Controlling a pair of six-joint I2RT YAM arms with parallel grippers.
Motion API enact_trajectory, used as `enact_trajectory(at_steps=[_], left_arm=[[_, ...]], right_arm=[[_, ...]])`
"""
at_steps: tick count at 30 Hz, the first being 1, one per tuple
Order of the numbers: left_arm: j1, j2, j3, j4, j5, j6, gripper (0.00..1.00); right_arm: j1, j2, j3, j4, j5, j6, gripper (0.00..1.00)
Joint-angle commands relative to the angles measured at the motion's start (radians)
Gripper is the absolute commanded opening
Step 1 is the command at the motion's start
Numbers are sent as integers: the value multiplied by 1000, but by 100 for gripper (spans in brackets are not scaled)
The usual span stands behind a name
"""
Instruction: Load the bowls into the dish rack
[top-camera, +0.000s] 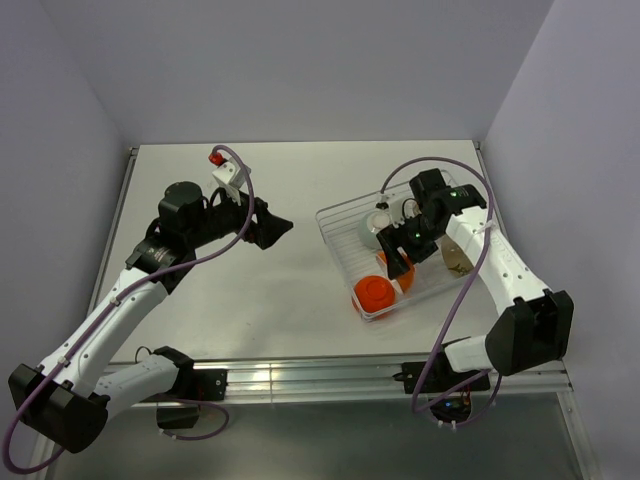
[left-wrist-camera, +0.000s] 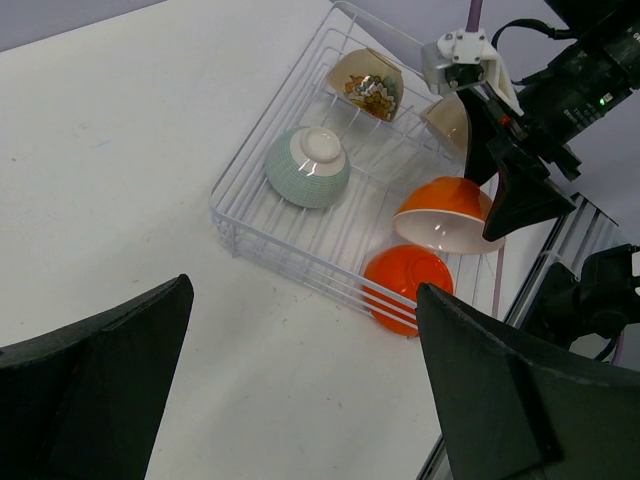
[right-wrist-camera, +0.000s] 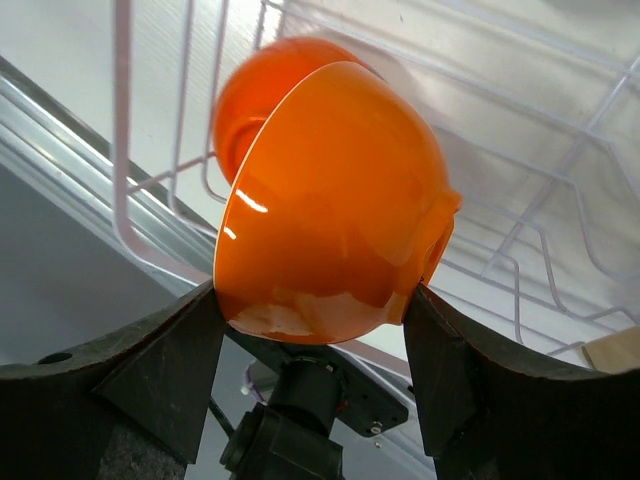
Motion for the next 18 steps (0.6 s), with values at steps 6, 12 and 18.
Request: enact_trajectory(at_steps=[6,12,18], left_arm=[[-3,4,44,1,21,10,99],[-3,12,47,4,23,8,100],[-2,24,50,15,20,3,99]], right_arm=[[-7,5,102,20,1,37,0],[2,6,126,93,167,49,0],[15,26,161,186,264,120,0]])
